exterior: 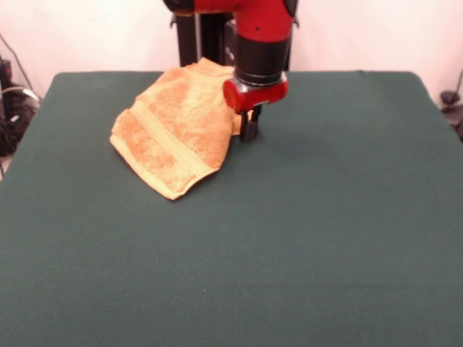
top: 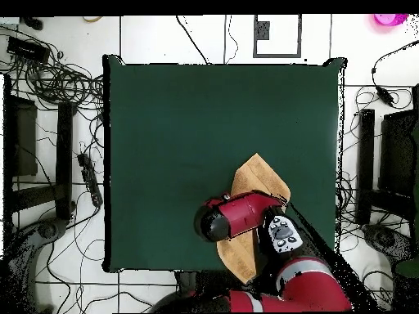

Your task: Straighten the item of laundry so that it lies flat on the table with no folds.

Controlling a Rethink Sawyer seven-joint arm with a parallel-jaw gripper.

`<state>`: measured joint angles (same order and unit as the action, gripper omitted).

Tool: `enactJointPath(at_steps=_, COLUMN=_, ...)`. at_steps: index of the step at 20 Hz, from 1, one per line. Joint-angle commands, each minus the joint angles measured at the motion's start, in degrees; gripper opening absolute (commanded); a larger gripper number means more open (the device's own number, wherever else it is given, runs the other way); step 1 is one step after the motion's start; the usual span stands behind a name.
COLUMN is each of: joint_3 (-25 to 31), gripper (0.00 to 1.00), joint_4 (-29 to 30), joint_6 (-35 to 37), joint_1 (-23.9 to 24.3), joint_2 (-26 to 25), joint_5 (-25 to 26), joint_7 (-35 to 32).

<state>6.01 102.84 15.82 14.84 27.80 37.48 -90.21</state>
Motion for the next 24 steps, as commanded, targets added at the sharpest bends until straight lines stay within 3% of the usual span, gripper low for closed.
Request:
enactJointPath(at_steps=1, joint_3=-0.2, gripper=0.0, joint_4=-5.2, joint_6=9.3, joint_1=-3.0, joint_2=-5.9, joint_5=-3.3, joint_7=-6.1)
enactJointPath(at_steps=7, joint_3=-0.6, gripper=0.0, joint_4=-4.0, joint_6=10.3, joint_1=-3.3, joint_2=-3.8, joint_5=-3.9, joint_7=-5.4)
enactJointPath(at_steps=18, joint_3=1.0, gripper=0.0, joint_4=4.6, joint_6=12.2, joint_1=-2.4, joint_2=7.3, joint_5=-5.3, joint_7=-3.7)
enactJointPath(at_steps=24, joint_3=0.3, gripper=0.0, joint_4=4.4, joint_6=10.9, joint_1=-3.4, joint_2=6.1, joint_5=-4.4, joint_7=-5.3)
